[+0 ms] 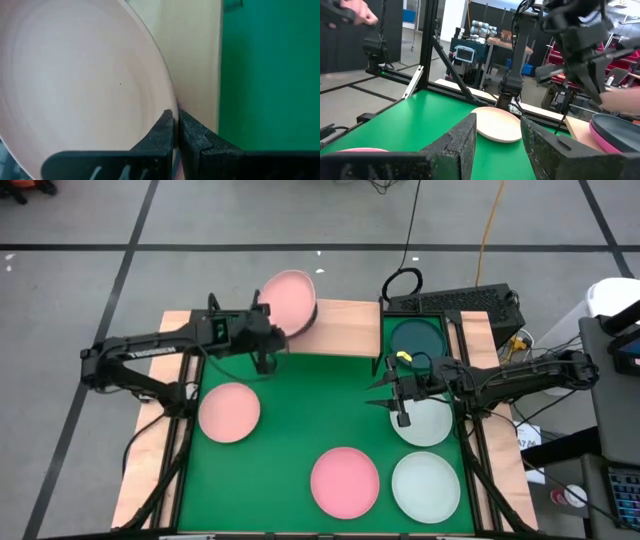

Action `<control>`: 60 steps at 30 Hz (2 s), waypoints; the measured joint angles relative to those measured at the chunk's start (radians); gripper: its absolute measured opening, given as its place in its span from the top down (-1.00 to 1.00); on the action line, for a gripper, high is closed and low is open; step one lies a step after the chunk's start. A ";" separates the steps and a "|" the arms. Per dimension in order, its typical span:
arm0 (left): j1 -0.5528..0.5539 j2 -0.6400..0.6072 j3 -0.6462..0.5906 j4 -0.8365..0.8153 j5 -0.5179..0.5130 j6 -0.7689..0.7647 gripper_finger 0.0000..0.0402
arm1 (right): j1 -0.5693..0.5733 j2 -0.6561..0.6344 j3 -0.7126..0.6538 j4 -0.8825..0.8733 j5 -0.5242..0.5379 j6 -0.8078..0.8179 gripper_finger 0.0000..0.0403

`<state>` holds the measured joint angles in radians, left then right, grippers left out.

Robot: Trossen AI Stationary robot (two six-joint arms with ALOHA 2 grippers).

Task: Place and stack plates onto a shelf
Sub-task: Stack the bottom light pink plate on top of the black plate on the shelf, then stack the green plate on top of the light pink plate on the shelf

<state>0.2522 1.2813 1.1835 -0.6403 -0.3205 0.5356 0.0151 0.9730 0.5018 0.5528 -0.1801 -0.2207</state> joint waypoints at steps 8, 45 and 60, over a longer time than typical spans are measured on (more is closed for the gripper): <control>0.094 0.035 0.002 -0.062 0.061 0.065 0.95 | 0.000 0.000 0.000 -0.006 0.001 0.000 0.33; 0.057 -0.020 0.002 -0.088 -0.092 0.042 0.46 | 0.000 0.000 0.000 -0.030 0.001 0.000 0.33; -0.111 -0.197 0.002 -0.066 -0.141 -0.166 0.46 | 0.000 0.000 0.000 -0.082 0.132 0.042 0.33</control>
<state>0.1411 1.0844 1.1854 -0.7065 -0.4616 0.3697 0.0151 0.9726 0.5018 0.4710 -0.0484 -0.1787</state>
